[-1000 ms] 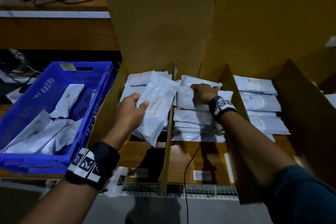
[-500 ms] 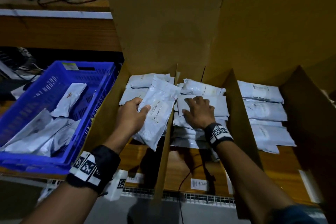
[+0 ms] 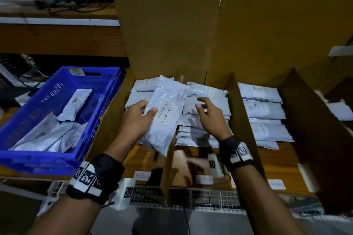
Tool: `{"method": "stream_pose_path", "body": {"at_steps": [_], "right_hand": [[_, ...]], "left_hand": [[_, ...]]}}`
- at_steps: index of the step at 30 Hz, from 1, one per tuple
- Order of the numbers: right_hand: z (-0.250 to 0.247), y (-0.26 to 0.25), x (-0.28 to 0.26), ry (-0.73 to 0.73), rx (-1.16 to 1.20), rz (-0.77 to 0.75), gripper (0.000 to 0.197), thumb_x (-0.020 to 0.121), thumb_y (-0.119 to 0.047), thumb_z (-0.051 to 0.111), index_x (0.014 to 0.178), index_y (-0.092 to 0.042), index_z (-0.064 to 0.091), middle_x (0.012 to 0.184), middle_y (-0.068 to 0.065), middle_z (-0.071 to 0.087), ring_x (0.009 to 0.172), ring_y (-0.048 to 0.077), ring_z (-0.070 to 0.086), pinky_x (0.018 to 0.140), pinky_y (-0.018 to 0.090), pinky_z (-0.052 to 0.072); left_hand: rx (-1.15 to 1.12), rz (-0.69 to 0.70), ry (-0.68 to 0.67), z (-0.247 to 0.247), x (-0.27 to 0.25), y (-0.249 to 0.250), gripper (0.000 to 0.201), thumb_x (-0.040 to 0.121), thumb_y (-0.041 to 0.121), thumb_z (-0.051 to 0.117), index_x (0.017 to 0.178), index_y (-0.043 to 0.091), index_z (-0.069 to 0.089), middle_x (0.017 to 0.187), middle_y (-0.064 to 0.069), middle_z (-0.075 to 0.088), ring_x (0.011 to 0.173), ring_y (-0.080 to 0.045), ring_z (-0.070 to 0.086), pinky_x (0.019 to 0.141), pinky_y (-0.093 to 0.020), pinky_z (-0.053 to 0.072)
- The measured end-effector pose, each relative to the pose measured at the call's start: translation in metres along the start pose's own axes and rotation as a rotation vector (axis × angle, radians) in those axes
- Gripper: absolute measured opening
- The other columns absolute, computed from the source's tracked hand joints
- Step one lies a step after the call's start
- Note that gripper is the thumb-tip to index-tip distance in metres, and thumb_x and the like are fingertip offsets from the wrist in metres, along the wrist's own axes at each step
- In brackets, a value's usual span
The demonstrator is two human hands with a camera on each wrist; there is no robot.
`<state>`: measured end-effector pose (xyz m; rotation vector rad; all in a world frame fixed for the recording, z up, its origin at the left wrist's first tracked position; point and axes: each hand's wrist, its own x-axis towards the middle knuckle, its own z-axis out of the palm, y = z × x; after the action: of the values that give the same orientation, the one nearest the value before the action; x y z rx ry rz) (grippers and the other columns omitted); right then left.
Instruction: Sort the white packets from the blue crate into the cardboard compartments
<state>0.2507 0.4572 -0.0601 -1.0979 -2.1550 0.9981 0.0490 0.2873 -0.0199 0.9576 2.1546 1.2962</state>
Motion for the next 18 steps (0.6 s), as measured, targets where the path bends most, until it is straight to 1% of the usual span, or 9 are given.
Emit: {"method": "stream_pose_path", "body": {"at_steps": [2, 5, 6, 8, 10, 12, 14, 17, 18], "right_hand": [[-0.023, -0.033, -0.050, -0.037, 0.338, 0.095, 0.036, 0.108, -0.046, 0.055, 0.136, -0.024, 0.061, 0.117, 0.002, 0.077, 0.105, 0.017, 0.073, 0.089, 0.037, 0.060], [-0.048, -0.064, -0.116, -0.152, 0.626, 0.188, 0.033, 0.104, -0.038, 0.065, 0.134, -0.024, 0.059, 0.113, 0.000, 0.080, 0.104, 0.018, 0.077, 0.084, 0.035, 0.064], [-0.055, -0.069, -0.135, -0.154, 0.658, 0.191, 0.035, 0.103, -0.031, 0.068, 0.135, -0.023, 0.057, 0.114, 0.001, 0.080, 0.105, 0.018, 0.077, 0.081, 0.033, 0.063], [-0.069, -0.069, -0.169, -0.080, 0.666, 0.188, 0.038, 0.101, -0.016, 0.071, 0.136, -0.018, 0.057, 0.116, 0.002, 0.080, 0.106, 0.020, 0.077, 0.075, 0.029, 0.062], [-0.085, -0.064, -0.202, 0.018, 0.650, 0.189, 0.040, 0.099, -0.005, 0.071, 0.135, -0.011, 0.057, 0.117, 0.005, 0.079, 0.106, 0.023, 0.077, 0.073, 0.030, 0.063], [-0.101, -0.059, -0.236, 0.079, 0.631, 0.206, 0.037, 0.098, -0.002, 0.071, 0.132, -0.007, 0.059, 0.116, 0.007, 0.080, 0.106, 0.024, 0.077, 0.075, 0.033, 0.063], [-0.117, -0.056, -0.268, 0.121, 0.602, 0.221, 0.033, 0.098, -0.002, 0.071, 0.128, -0.009, 0.060, 0.113, 0.007, 0.080, 0.103, 0.024, 0.078, 0.077, 0.035, 0.063], [-0.137, -0.051, -0.306, 0.197, 0.604, 0.238, 0.033, 0.098, 0.000, 0.070, 0.129, -0.007, 0.060, 0.114, 0.009, 0.080, 0.104, 0.025, 0.078, 0.076, 0.035, 0.063], [-0.143, -0.048, -0.315, 0.222, 0.595, 0.242, 0.033, 0.098, 0.000, 0.070, 0.129, -0.007, 0.060, 0.116, 0.010, 0.079, 0.105, 0.026, 0.077, 0.079, 0.037, 0.064]], "left_hand": [[-0.047, 0.052, -0.056, 0.005, -0.021, 0.010, 0.017, 0.102, 0.039, 0.067, 0.111, 0.025, 0.073, 0.104, 0.010, 0.079, 0.099, -0.013, 0.074, 0.090, -0.045, 0.062], [-0.127, 0.097, -0.181, 0.021, -0.060, 0.028, 0.017, 0.105, 0.035, 0.064, 0.115, 0.024, 0.072, 0.108, 0.007, 0.079, 0.101, -0.016, 0.075, 0.093, -0.048, 0.062], [-0.159, 0.106, -0.223, 0.027, -0.074, 0.032, 0.019, 0.105, 0.035, 0.064, 0.119, 0.024, 0.071, 0.111, 0.007, 0.079, 0.103, -0.016, 0.075, 0.095, -0.049, 0.062], [-0.205, 0.153, -0.299, 0.039, -0.104, 0.040, 0.024, 0.104, 0.036, 0.063, 0.124, 0.025, 0.071, 0.116, 0.010, 0.078, 0.107, -0.014, 0.075, 0.098, -0.049, 0.060], [-0.229, 0.186, -0.367, 0.051, -0.130, 0.046, 0.021, 0.104, 0.036, 0.063, 0.121, 0.027, 0.072, 0.116, 0.009, 0.078, 0.106, -0.013, 0.075, 0.098, -0.048, 0.060], [-0.256, 0.198, -0.426, 0.062, -0.157, 0.052, 0.011, 0.107, 0.029, 0.063, 0.112, 0.027, 0.072, 0.110, 0.008, 0.079, 0.099, -0.010, 0.076, 0.093, -0.043, 0.061], [-0.264, 0.221, -0.469, 0.073, -0.181, 0.058, 0.009, 0.107, 0.025, 0.063, 0.106, 0.028, 0.072, 0.105, 0.008, 0.080, 0.094, -0.009, 0.076, 0.089, -0.041, 0.062], [-0.266, 0.247, -0.517, 0.089, -0.212, 0.070, 0.009, 0.106, 0.023, 0.064, 0.108, 0.026, 0.073, 0.105, 0.010, 0.079, 0.096, -0.009, 0.075, 0.089, -0.040, 0.061], [-0.283, 0.250, -0.530, 0.095, -0.221, 0.075, 0.010, 0.106, 0.022, 0.064, 0.109, 0.024, 0.073, 0.104, 0.010, 0.079, 0.095, -0.008, 0.075, 0.090, -0.040, 0.061]]}}
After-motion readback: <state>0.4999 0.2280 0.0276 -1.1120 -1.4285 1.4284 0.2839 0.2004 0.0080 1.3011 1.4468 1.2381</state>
